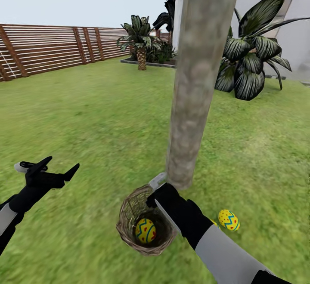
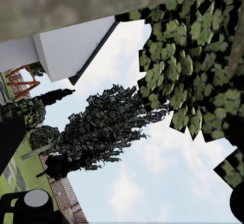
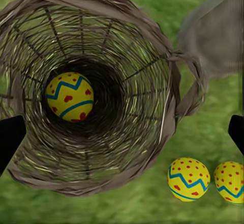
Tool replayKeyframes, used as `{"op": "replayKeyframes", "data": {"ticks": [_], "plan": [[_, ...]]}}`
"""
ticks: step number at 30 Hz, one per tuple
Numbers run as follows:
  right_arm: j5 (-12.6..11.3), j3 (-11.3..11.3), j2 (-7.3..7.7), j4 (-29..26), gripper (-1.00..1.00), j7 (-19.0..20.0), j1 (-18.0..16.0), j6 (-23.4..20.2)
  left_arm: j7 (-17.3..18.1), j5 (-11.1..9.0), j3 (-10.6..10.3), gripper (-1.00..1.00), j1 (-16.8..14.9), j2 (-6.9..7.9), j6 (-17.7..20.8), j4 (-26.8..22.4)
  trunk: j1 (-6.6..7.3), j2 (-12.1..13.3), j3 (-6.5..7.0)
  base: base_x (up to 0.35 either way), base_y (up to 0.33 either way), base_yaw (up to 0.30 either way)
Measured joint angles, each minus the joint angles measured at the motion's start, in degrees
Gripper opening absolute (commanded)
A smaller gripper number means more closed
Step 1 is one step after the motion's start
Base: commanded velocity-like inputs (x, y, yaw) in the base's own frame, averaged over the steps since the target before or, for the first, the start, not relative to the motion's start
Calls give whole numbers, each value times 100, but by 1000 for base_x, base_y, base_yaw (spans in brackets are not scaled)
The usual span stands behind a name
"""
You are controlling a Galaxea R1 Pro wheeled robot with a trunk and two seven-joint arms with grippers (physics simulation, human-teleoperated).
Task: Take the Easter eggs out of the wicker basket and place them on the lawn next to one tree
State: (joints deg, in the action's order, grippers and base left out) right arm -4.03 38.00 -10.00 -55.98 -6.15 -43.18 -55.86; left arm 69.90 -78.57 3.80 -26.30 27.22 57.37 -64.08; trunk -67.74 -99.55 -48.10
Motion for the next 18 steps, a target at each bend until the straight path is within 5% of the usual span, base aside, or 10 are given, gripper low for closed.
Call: {"op": "replayKeyframes", "data": {"ticks": [7,11,12,13,18], "plan": [[-40,0,0,0,100,11,0,0,0,0,0,100,0,6,1,0,0,0,47,248,221,-220],[-538,114,0,32,100,26,0,-12,1,0,1,100,-1,9,-5,2,-2,0,62,136,121,-99],[-619,277,2,50,100,25,0,-15,1,0,1,100,1,7,-6,2,-2,0,63,26,23,-18],[-724,733,13,95,100,19,1,-25,2,1,1,100,1,3,-7,1,-2,0,63,21,19,-15],[-748,1627,7,116,100,14,1,-62,2,0,1,100,2,1,-8,1,-3,0,64,6,6,-4]]}}
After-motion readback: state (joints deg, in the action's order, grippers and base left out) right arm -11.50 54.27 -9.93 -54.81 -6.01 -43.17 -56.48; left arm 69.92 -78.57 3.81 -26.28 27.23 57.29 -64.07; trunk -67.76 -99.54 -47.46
